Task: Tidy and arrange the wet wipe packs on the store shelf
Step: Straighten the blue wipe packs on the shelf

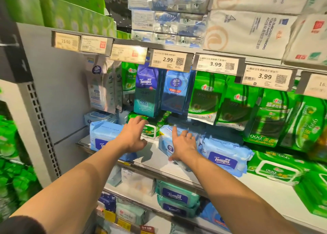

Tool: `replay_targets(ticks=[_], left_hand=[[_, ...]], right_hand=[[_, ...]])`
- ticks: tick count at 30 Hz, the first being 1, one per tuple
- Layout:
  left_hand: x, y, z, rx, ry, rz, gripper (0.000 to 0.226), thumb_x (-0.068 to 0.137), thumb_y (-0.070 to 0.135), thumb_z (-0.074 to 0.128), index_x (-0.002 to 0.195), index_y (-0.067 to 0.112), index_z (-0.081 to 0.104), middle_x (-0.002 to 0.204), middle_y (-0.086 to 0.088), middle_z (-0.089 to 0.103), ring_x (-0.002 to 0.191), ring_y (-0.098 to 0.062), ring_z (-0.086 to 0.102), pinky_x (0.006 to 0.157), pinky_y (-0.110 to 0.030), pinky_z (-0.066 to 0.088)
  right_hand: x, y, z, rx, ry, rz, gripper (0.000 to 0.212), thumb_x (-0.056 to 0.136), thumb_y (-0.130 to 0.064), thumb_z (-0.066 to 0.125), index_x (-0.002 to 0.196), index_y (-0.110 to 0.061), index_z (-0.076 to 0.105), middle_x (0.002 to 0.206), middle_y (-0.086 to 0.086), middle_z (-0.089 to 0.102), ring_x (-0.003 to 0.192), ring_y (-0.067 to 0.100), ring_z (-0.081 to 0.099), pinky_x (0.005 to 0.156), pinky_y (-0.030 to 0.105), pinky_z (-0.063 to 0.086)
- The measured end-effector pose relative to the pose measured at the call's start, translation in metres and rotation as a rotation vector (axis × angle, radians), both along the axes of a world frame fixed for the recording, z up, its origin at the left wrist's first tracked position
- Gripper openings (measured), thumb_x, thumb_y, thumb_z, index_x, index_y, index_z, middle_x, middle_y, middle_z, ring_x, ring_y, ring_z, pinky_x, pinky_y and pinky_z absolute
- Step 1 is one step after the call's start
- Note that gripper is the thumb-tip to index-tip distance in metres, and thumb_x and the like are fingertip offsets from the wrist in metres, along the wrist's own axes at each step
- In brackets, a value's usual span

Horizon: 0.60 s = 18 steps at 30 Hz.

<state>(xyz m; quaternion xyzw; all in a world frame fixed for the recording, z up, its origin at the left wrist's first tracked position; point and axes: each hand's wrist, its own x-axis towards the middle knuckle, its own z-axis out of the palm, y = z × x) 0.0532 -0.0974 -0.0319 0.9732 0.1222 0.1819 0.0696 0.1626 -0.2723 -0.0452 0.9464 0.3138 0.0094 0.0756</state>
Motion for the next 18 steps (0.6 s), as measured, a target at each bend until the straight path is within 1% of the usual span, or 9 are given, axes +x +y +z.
replay_targets(ticks=[1,2,4,5,7,12,15,16,18], left_hand=[[-0.003,0.002,0.0,-0.032,-0.012,0.017,0.074,0.075,0.03,0.07,0.142,0.017,0.041,0.14,-0.007,0.04,0.129,-0.029,0.036,0.105,-0.045,0.037],[-0.006,0.004,0.001,-0.067,-0.026,0.042,0.074,0.075,0.031,0.071,0.142,0.018,0.041,0.139,-0.007,0.04,0.129,-0.029,0.035,0.106,-0.045,0.036],[-0.01,0.007,0.003,-0.12,-0.043,0.084,0.074,0.075,0.033,0.072,0.14,0.019,0.042,0.137,-0.006,0.04,0.127,-0.027,0.034,0.107,-0.045,0.036],[-0.011,0.008,0.004,-0.125,-0.042,0.09,0.074,0.075,0.033,0.073,0.14,0.019,0.042,0.136,-0.005,0.039,0.126,-0.027,0.034,0.106,-0.045,0.037],[-0.012,0.01,0.005,-0.105,-0.032,0.081,0.075,0.074,0.034,0.073,0.141,0.019,0.04,0.136,-0.005,0.039,0.125,-0.026,0.034,0.105,-0.044,0.038],[-0.015,0.02,0.003,-0.1,0.007,0.082,0.081,0.073,0.036,0.074,0.143,0.019,0.037,0.138,-0.005,0.037,0.123,-0.025,0.035,0.103,-0.043,0.039],[-0.016,0.029,-0.002,-0.097,0.026,0.088,0.081,0.073,0.039,0.074,0.142,0.017,0.036,0.136,-0.005,0.036,0.12,-0.025,0.036,0.101,-0.043,0.039],[-0.017,0.032,-0.003,-0.093,0.028,0.082,0.081,0.073,0.04,0.073,0.141,0.017,0.037,0.135,-0.006,0.036,0.12,-0.026,0.036,0.101,-0.043,0.039],[-0.019,0.038,-0.004,-0.097,0.018,0.075,0.08,0.071,0.043,0.07,0.14,0.015,0.039,0.133,-0.007,0.038,0.12,-0.028,0.037,0.099,-0.044,0.039]], right_hand=[[0.004,-0.002,0.0,0.01,0.003,-0.024,0.124,0.071,-0.052,0.081,0.155,-0.01,-0.001,0.148,0.031,0.029,0.132,0.045,0.034,0.108,0.048,0.03],[0.007,-0.003,0.001,0.024,-0.004,-0.024,0.114,0.074,-0.048,0.079,0.154,-0.009,0.007,0.146,0.028,0.033,0.131,0.044,0.037,0.107,0.047,0.032],[0.014,-0.005,0.001,0.062,-0.04,0.026,0.09,0.077,-0.04,0.076,0.146,-0.013,0.024,0.139,0.021,0.044,0.125,0.04,0.044,0.102,0.045,0.036],[0.018,-0.004,0.001,0.075,-0.062,0.056,0.084,0.077,-0.038,0.075,0.143,-0.015,0.028,0.136,0.018,0.046,0.124,0.038,0.045,0.101,0.044,0.037],[0.024,-0.003,0.004,0.091,-0.086,0.093,0.085,0.075,-0.037,0.074,0.144,-0.019,0.028,0.135,0.015,0.046,0.125,0.036,0.044,0.102,0.043,0.037],[0.042,-0.001,0.017,0.178,-0.045,0.126,0.086,0.07,-0.038,0.075,0.142,-0.028,0.029,0.129,0.008,0.048,0.122,0.033,0.047,0.1,0.041,0.039],[0.052,-0.009,0.006,0.124,-0.03,0.054,0.09,0.072,-0.039,0.074,0.146,-0.032,0.024,0.135,0.007,0.046,0.125,0.031,0.046,0.102,0.041,0.038],[0.055,-0.012,-0.001,0.105,-0.045,0.024,0.089,0.073,-0.038,0.073,0.146,-0.034,0.023,0.138,0.008,0.044,0.128,0.032,0.044,0.104,0.042,0.037],[0.061,-0.012,-0.007,0.09,-0.066,-0.018,0.09,0.073,-0.038,0.071,0.147,-0.036,0.021,0.148,0.01,0.034,0.137,0.034,0.032,0.108,0.044,0.032]])
